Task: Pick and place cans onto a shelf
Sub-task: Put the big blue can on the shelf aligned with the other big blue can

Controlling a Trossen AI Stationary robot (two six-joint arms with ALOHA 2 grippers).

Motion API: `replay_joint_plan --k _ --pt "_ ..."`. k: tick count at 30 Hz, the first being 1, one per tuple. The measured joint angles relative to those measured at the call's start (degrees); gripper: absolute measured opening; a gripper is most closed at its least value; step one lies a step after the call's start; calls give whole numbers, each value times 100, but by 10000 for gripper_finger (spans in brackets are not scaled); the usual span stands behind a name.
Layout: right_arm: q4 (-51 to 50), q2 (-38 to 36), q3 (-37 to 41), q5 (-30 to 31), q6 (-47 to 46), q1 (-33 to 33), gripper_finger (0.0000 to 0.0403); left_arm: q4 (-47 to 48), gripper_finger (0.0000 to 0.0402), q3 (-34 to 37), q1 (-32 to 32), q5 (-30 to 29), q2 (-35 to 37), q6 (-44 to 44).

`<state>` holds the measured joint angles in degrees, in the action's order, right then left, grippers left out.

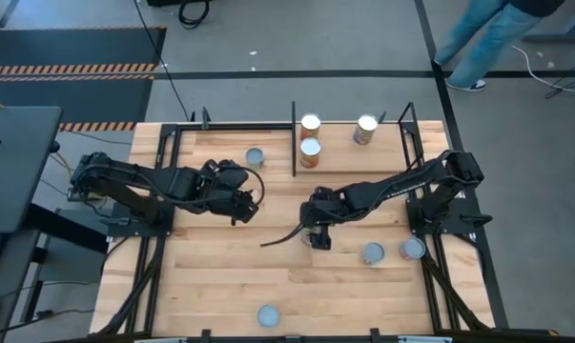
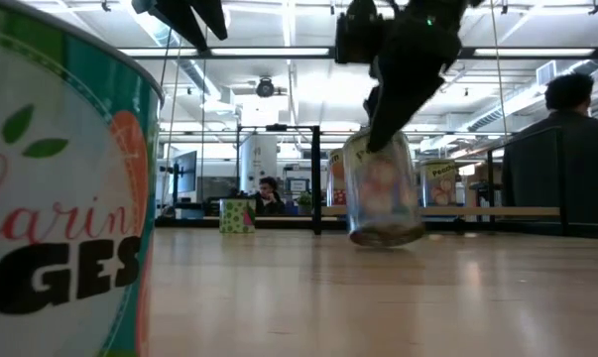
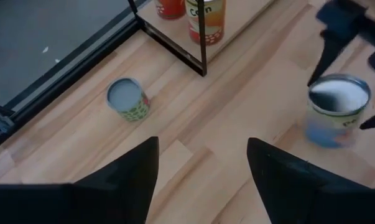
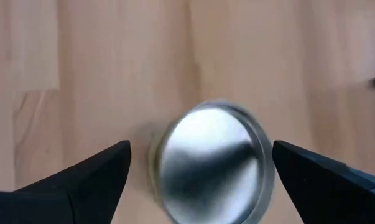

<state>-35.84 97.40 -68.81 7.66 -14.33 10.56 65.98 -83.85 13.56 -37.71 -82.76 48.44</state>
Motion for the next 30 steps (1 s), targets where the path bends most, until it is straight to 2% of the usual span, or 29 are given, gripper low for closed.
replay_joint_plan --k 7,16,20,24,26,28,30 --pt "286 12 338 -247 38 -70 398 -9 247 0 0 0 0 44" --pt "36 10 241 -343 -456 50 397 -13 247 0 0 -18 -3 43" --pt "-722 10 -249 -343 -1666 57 390 -15 247 0 0 -42 -7 44" --pt "-955 -1 -492 -312 -4337 0 381 -17 247 0 0 -66 -7 44" --pt "-898 21 -378 -279 -5327 -31 378 -24 247 0 -10 -66 -7 46" --pt "-847 186 -290 -207 -5812 -69 376 -48 247 0 -22 -66 -7 46" --pt "-753 427 -254 -217 -5897 -119 374 -60 247 0 -28 -73 -7 32"
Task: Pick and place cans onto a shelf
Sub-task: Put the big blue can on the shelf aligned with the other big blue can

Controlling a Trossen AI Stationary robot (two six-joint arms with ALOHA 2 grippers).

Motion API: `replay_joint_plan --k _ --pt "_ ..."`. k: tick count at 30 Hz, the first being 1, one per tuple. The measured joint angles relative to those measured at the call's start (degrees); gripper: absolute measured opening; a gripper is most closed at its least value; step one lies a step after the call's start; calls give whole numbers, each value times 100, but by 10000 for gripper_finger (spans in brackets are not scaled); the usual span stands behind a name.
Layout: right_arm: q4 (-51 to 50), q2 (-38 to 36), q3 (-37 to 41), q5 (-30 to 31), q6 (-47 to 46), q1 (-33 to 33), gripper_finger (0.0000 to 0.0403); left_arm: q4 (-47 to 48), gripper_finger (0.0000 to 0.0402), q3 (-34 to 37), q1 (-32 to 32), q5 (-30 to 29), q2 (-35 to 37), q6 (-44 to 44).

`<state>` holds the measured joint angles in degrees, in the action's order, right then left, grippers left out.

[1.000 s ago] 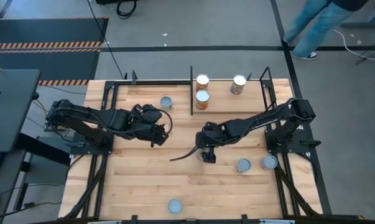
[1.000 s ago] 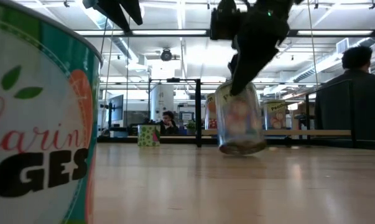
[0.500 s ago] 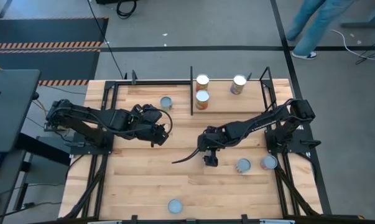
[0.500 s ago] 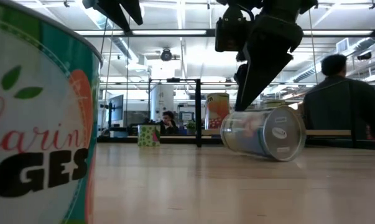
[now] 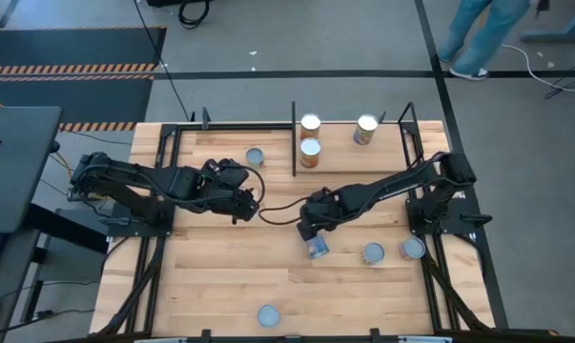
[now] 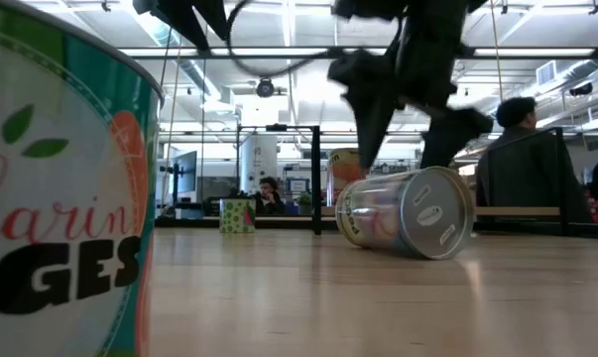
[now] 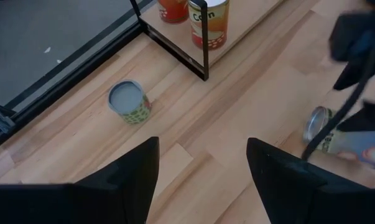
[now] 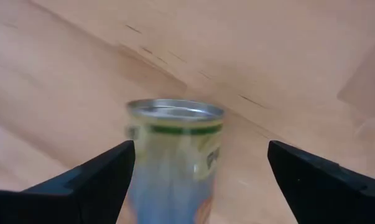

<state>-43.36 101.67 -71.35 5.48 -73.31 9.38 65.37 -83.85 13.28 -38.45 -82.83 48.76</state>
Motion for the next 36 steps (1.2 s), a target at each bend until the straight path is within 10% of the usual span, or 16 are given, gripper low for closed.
replay_joint_plan --k 11,24,36 --pt "1236 1009 -22 -748 432 -154 371 223 247 0 17 -14 -2 -75" --pt "1093 473 2 -364 1055 -159 317 775 247 2 35 -316 45 307" --pt "-2261 -1869 390 4686 -1117 374 317 317 247 2 44 -821 196 -444"
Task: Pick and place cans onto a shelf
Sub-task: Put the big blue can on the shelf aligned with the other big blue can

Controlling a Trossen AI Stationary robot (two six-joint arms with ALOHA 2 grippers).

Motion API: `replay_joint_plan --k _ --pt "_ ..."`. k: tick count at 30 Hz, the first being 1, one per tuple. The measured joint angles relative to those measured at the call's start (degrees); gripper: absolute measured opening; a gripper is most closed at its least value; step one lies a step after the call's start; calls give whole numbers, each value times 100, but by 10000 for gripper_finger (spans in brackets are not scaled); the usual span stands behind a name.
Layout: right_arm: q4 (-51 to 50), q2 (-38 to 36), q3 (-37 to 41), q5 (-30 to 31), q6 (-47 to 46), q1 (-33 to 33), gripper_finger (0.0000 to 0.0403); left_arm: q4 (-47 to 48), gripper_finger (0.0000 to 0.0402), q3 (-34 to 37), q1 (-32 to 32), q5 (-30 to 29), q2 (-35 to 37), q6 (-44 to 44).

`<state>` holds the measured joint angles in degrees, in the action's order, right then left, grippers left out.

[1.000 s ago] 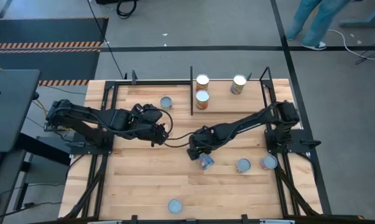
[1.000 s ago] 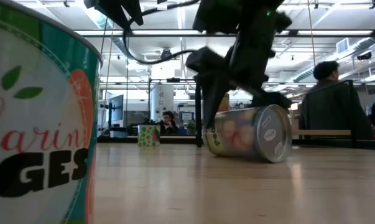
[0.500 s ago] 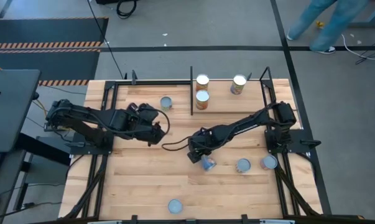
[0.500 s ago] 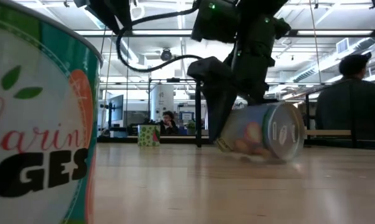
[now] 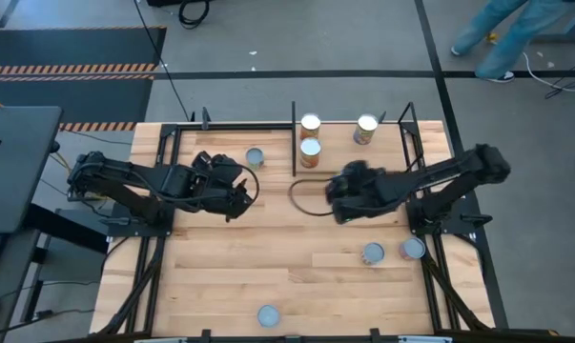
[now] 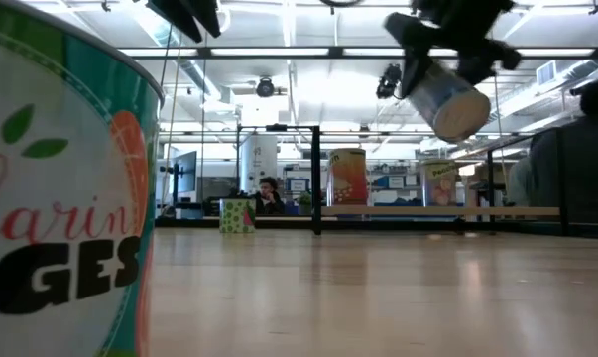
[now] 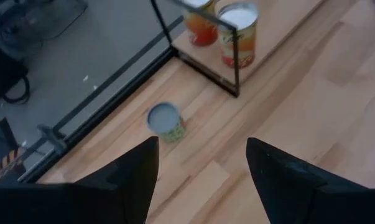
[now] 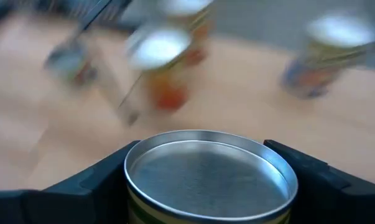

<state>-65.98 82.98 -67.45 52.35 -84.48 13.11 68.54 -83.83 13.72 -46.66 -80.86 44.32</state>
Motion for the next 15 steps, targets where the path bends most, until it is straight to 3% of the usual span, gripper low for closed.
replay_joint_plan --k 4,9,15 --pt "-240 -180 673 1061 -948 -140 317 -430 247 0 -9 -8 3 -318" --pt "-163 -146 1399 1811 -1590 -571 317 -637 247 0 -15 44 3 -646" --pt "-64 -151 2087 2546 -2030 -1177 317 -595 247 0 -7 515 3 -788"
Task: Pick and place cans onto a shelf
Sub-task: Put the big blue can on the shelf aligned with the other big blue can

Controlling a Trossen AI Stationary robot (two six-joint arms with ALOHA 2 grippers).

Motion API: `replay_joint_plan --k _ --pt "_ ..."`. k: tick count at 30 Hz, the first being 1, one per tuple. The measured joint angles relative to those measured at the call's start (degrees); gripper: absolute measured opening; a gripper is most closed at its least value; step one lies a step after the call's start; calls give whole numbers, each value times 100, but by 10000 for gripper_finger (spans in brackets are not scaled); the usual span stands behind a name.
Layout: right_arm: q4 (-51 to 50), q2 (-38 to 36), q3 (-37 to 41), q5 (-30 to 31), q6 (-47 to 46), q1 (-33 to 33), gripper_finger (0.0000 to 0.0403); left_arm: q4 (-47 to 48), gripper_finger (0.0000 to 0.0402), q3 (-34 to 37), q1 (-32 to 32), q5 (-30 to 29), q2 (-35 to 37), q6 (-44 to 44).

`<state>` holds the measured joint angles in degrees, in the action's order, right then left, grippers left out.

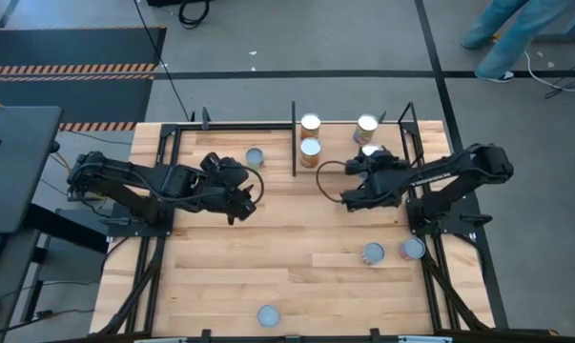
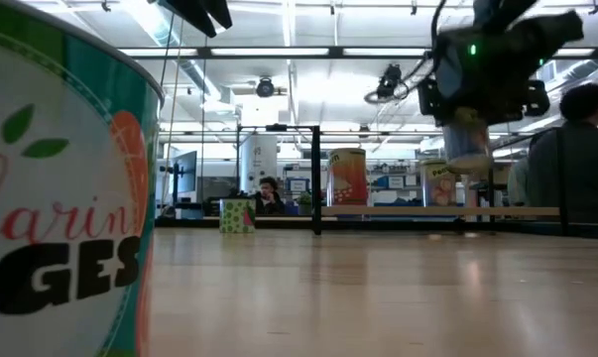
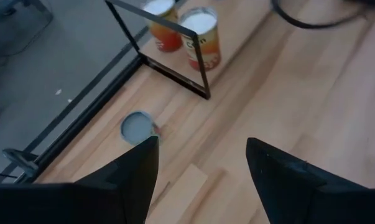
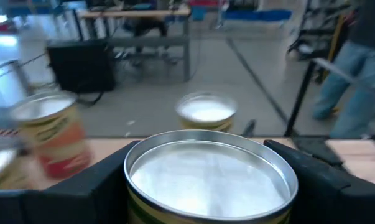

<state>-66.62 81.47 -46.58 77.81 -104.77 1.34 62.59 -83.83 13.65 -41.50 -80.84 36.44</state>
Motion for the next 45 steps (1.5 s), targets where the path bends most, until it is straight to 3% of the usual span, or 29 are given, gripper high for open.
replay_joint_plan --k 8,18,22,28,35,40,45 --pt "1252 0 969 1005 -165 -307 317 2 247 0 0 125 0 -117" --pt "3692 0 1786 1230 1854 -401 317 -2 247 0 -2 82 0 -415" --pt "4420 0 2067 1227 2262 -628 318 -25 247 0 -50 79 0 -415" --pt "4778 0 2113 839 2446 -1042 386 -57 247 0 -190 68 0 -417" --pt "5774 0 2113 500 3734 -1239 373 -109 247 0 -225 82 0 -419" --pt "6673 -50 2108 -76 4860 -1256 372 -109 247 0 -223 84 0 -419" --pt "7116 -55 1952 -153 5691 -1375 373 -109 247 0 -221 86 0 -424"
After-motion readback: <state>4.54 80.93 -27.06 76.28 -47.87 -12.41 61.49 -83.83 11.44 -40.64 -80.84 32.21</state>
